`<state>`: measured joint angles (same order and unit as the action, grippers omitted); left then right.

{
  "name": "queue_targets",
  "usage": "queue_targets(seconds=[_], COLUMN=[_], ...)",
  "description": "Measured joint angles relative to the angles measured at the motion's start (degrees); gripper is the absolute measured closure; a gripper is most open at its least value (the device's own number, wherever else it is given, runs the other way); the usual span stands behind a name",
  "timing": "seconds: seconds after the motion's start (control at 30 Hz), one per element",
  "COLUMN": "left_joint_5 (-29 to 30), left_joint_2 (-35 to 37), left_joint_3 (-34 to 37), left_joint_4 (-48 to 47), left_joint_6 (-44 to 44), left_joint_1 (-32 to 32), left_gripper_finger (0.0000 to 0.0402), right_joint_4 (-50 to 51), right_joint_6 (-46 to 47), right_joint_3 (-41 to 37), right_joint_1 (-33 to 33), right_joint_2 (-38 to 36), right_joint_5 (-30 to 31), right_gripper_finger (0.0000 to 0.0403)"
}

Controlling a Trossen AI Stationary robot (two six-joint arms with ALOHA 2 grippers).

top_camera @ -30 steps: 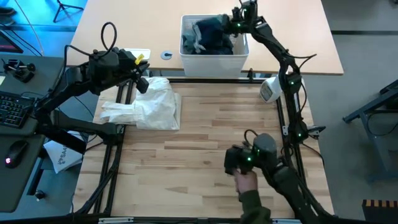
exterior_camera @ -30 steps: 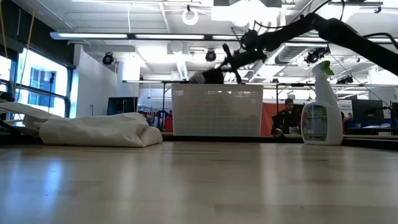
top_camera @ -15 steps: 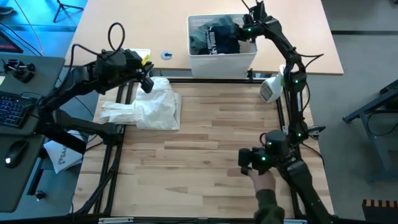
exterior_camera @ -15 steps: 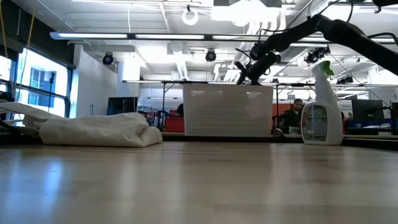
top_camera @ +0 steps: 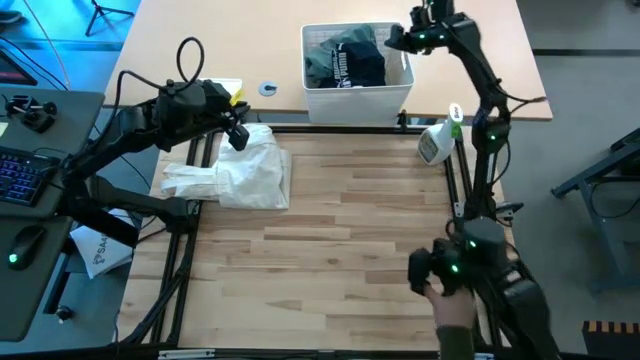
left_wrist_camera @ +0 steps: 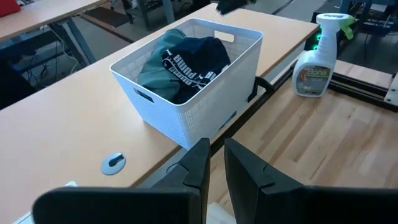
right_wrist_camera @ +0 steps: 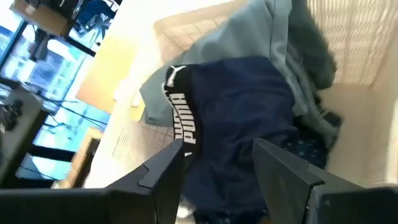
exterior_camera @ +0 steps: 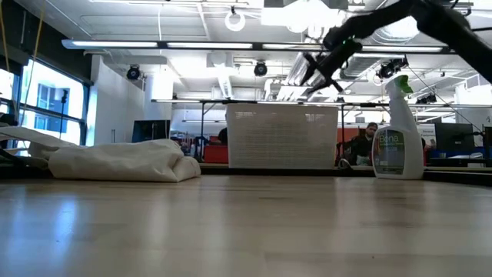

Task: Fold Laundry from Bin
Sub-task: Return to Home Position

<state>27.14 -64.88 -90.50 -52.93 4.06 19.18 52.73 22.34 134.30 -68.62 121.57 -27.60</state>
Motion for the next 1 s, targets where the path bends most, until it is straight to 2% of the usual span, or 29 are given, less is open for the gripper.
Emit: queue_targets(seconds=[0.17, 0.3, 0.4, 0.5, 0.67, 0.77, 0.83, 0.9, 1.0], left_joint_5=[0.0, -0.3, -1.0, -1.1, -1.1, 0.0, 0.9, 1.4, 2.0], left_joint_2=[0.0, 0.0, 0.0, 0.0, 0.0, 0.0, 0.0, 0.0, 0.0], left_joint_3=[0.0, 0.0, 0.0, 0.0, 0.0, 0.0, 0.0, 0.0, 0.0], left_joint_4=[0.0, 0.0, 0.0, 0.0, 0.0, 0.1, 0.0, 0.1, 0.1], left_joint_6=[0.7, 2.5, 2.8, 1.6, 1.4, 1.4, 1.4, 1.9, 3.8], left_joint_1=[0.0, 0.0, 0.0, 0.0, 0.0, 0.0, 0.0, 0.0, 0.0], left_gripper_finger=[0.0367, 0.0367, 0.0367, 0.0367, 0.0367, 0.0367, 0.0367, 0.0367, 0.0367], right_joint_4=[5.3, 13.1, 20.8, 27.9, 30.7, 28.1, 23.1, 15.1, -3.3], right_joint_6=[-8.0, -15.9, -22.9, -25.8, -29.8, -28.2, -25.6, -23.4, -19.6], right_joint_3=[0.0, -0.1, -0.1, -0.1, -0.2, -0.7, -4.4, -11.8, -29.5], right_joint_1=[0.9, 4.6, 9.1, 14.3, 24.6, 29.6, 32.4, 35.8, 40.6], right_joint_2=[-6.6, -13.2, -17.7, -21.6, -29.0, -32.6, -35.7, -39.9, -47.2], right_joint_5=[1.1, 1.7, 1.6, 0.5, -0.1, -0.2, 0.1, 0.6, 0.6], right_gripper_finger=[0.0231, 0.0246, 0.0257, 0.0265, 0.027, 0.027, 0.027, 0.027, 0.027])
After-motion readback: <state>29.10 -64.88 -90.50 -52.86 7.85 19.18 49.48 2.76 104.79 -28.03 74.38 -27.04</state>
